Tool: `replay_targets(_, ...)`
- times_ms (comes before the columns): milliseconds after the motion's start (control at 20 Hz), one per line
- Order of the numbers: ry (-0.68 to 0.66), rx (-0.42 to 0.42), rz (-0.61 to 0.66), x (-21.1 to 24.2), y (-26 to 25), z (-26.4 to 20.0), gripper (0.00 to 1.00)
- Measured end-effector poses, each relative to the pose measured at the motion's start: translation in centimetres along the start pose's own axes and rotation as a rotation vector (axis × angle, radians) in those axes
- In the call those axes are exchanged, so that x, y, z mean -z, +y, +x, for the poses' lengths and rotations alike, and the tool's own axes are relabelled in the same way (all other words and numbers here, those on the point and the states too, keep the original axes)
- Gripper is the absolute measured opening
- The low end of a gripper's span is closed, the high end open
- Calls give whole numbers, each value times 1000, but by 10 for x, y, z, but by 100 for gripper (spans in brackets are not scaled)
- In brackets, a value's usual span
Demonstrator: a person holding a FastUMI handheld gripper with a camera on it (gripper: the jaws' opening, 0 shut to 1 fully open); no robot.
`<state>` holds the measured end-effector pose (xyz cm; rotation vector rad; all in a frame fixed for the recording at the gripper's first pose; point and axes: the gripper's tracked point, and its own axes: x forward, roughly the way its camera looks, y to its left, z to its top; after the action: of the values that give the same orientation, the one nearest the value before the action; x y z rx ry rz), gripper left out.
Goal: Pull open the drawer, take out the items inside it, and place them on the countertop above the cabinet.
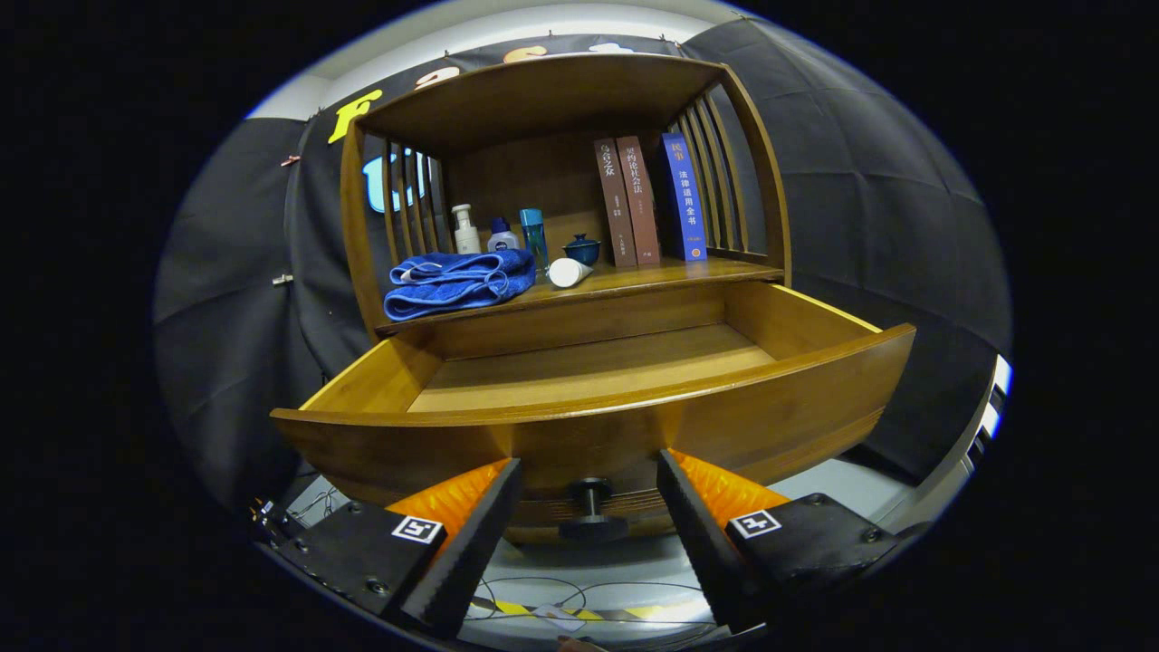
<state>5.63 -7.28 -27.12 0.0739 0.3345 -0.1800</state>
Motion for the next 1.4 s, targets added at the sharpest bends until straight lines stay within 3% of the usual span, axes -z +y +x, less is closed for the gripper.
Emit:
replay_targets(800, -26, -4, 20, -48, 7, 143, 99)
replay_targets(1400, -15, 5, 15, -48, 8, 166, 99)
